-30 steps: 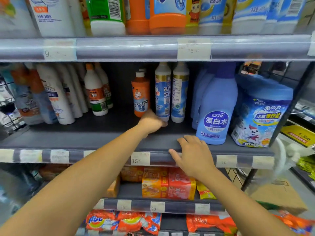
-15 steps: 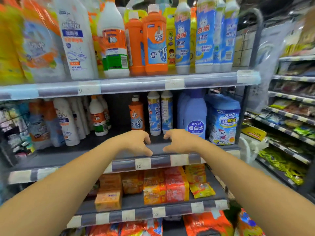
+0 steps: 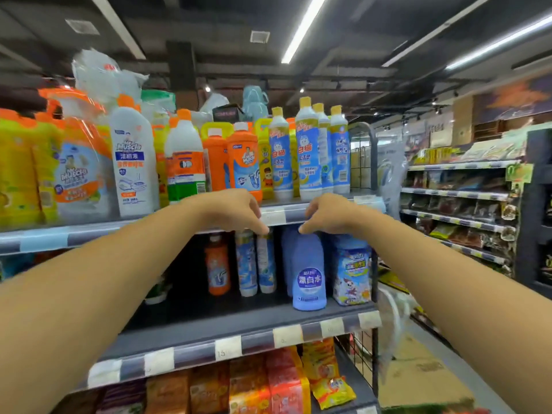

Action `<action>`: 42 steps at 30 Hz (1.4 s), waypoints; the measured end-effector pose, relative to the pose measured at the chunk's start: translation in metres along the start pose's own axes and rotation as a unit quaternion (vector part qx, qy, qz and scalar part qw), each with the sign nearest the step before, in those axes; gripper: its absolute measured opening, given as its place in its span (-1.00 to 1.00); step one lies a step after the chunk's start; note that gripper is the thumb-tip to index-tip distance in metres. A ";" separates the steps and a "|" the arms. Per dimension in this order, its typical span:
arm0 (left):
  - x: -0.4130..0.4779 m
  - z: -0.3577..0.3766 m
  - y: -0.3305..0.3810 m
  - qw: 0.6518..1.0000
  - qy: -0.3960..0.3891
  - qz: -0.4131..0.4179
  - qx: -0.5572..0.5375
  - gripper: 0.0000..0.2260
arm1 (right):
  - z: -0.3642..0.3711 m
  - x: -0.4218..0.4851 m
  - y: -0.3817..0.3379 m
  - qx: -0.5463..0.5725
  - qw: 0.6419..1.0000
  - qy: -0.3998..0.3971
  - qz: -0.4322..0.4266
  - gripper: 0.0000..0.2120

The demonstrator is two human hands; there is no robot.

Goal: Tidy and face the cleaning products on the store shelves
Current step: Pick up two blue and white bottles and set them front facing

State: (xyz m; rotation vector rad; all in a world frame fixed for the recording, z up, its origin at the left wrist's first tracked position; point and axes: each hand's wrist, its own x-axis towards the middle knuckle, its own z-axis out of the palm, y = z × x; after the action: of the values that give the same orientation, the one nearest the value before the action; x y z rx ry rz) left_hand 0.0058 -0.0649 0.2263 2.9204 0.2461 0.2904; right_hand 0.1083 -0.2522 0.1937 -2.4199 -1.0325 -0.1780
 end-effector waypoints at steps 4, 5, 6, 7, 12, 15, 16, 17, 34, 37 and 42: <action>0.024 -0.016 0.029 0.999 0.040 0.014 -0.028 -0.57 | -0.038 0.009 0.019 0.011 0.999 0.043 0.011 -0.54; 0.031 -0.017 0.036 0.998 0.058 0.016 -0.037 -0.55 | -0.046 0.013 0.026 0.020 0.998 0.051 0.016 -0.55; 0.040 -0.016 0.042 0.996 0.072 0.015 -0.055 -0.54 | -0.054 0.018 0.033 0.034 0.997 0.062 0.023 -0.55; 0.050 -0.015 0.048 0.993 0.082 0.010 -0.079 -0.53 | -0.060 0.023 0.041 0.052 0.996 0.073 0.029 -0.54; 0.105 0.000 0.073 0.976 0.130 -0.012 -0.175 -0.81 | -0.079 0.054 0.080 0.094 0.990 0.096 0.039 -0.47; 0.139 0.009 0.087 0.956 0.178 -0.039 -0.230 -0.74 | -0.084 0.080 0.099 0.106 0.989 0.099 0.039 -0.47; 0.151 0.012 0.089 0.948 0.196 -0.056 -0.244 -0.72 | -0.085 0.089 0.105 0.108 0.988 0.102 0.039 -0.46; 0.162 0.015 0.091 0.939 0.216 -0.070 -0.260 -0.70 | -0.085 0.099 0.109 0.113 0.987 0.108 0.038 -0.45; 0.234 0.028 0.102 0.888 0.354 -0.118 -0.268 -0.45 | -0.056 0.207 0.116 0.251 0.943 0.214 0.029 -0.72; 0.230 0.024 0.103 0.893 0.339 -0.120 -0.270 -0.52 | -0.053 0.213 0.114 0.251 0.943 0.214 0.042 -0.69; 0.218 0.023 0.102 0.881 0.366 -0.123 -0.272 -0.53 | -0.055 0.215 0.106 0.206 0.954 0.212 0.039 -0.67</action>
State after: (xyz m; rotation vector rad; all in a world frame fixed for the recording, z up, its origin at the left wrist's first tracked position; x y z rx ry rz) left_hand 0.2364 -0.1276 0.2638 2.0782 0.5309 1.1954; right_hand 0.3390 -0.2038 0.2656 -1.9252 -0.6951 -0.3932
